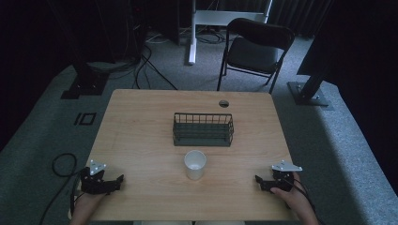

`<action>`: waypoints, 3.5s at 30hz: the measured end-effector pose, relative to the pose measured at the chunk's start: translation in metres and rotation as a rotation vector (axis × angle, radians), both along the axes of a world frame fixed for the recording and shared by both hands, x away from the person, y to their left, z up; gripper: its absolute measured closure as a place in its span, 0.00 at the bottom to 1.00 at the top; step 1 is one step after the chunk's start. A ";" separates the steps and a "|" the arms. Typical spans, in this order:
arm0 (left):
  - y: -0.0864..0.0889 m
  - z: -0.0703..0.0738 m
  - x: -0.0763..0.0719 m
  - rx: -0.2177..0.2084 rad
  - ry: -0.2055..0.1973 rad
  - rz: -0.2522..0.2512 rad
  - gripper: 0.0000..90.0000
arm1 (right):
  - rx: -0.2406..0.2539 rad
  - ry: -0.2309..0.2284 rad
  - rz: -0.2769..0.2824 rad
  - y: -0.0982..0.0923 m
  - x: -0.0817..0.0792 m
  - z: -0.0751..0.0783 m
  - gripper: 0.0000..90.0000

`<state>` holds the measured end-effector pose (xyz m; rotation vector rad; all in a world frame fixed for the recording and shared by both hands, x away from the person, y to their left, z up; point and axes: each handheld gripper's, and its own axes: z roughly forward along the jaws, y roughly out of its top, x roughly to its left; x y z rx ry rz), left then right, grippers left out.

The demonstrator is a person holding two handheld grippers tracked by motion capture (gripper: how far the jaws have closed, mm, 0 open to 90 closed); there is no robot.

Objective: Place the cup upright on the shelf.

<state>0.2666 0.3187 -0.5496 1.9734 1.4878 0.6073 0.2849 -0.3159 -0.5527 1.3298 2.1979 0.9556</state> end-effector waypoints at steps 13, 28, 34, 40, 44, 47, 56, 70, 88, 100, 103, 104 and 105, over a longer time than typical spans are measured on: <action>0.000 0.000 0.000 0.001 0.002 0.001 0.02 | -0.003 0.000 0.002 0.000 0.000 0.000 0.13; 0.000 0.000 0.000 0.000 0.003 -0.004 0.01 | -0.005 0.000 -0.012 0.002 0.000 0.000 0.14; 0.000 0.000 0.000 0.000 0.004 -0.003 0.01 | -0.005 -0.013 -0.009 0.005 0.001 0.007 0.14; 0.000 0.000 0.000 0.000 0.003 -0.003 0.01 | 0.004 -0.035 0.023 0.012 0.002 0.017 0.14; 0.000 0.000 0.000 0.000 0.004 -0.003 0.01 | 0.007 -0.049 0.044 0.020 0.003 0.023 0.14; 0.000 0.000 0.000 0.000 0.004 -0.003 0.01 | 0.015 -0.060 0.064 0.025 0.004 0.026 0.14; 0.000 0.000 0.000 0.000 0.004 -0.003 0.01 | 0.028 -0.101 0.128 0.046 0.005 0.034 0.14; 0.000 0.000 0.000 0.000 0.004 -0.004 0.01 | 0.055 -0.128 0.226 0.074 0.007 0.042 0.14; 0.000 0.000 0.000 0.000 0.004 -0.003 0.01 | 0.080 -0.142 0.338 0.114 0.006 0.043 0.14; 0.000 0.000 0.000 0.000 0.004 -0.003 0.01 | 0.110 -0.136 0.415 0.141 0.004 0.041 0.16; 0.000 0.000 0.000 0.000 0.003 -0.003 0.01 | 0.112 -0.142 0.424 0.148 0.005 0.040 0.17; 0.000 0.000 0.000 0.000 0.003 -0.003 0.01 | 0.115 -0.146 0.430 0.150 0.005 0.040 0.17; 0.000 0.000 0.000 0.000 0.003 -0.003 0.01 | 0.118 -0.146 0.440 0.153 0.005 0.041 0.17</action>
